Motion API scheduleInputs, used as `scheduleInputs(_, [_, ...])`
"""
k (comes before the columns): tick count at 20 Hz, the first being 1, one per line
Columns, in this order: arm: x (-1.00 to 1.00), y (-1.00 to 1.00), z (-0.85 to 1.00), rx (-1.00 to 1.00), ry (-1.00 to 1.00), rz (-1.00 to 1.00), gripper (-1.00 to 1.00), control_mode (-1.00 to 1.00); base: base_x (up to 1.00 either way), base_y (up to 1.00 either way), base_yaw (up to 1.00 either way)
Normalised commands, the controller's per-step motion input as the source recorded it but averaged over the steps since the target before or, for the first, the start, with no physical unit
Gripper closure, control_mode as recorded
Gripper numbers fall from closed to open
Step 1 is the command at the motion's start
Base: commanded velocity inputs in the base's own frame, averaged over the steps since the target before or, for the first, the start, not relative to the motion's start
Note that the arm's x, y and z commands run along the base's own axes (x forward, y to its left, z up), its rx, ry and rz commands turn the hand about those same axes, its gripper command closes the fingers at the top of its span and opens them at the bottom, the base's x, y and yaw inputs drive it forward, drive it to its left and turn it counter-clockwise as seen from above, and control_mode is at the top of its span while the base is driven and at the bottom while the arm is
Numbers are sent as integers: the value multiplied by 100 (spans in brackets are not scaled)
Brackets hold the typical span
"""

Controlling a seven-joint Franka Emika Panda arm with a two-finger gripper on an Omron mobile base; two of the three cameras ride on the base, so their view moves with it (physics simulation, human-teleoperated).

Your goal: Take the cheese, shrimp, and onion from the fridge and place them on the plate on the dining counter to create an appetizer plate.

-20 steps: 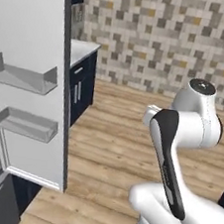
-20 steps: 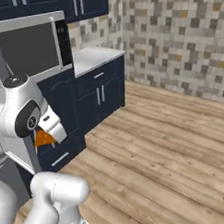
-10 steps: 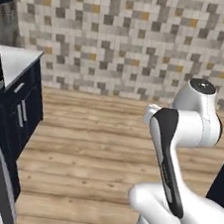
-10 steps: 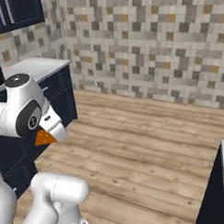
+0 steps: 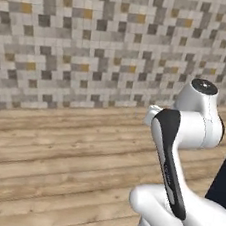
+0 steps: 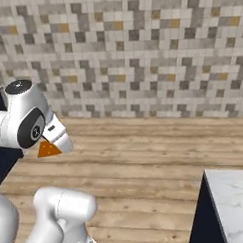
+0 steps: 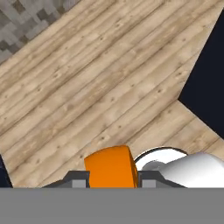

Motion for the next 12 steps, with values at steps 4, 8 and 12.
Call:
scheduleInputs(4, [0, 0, 0, 0, 0, 0, 100, 100, 83, 21, -63])
scheduleInputs(8, [0, 0, 0, 0, 0, 0, 100, 100, 68, 30, -69])
scheduleInputs(12, [0, 0, 0, 0, 0, 0, 100, 100, 59, 44, -72])
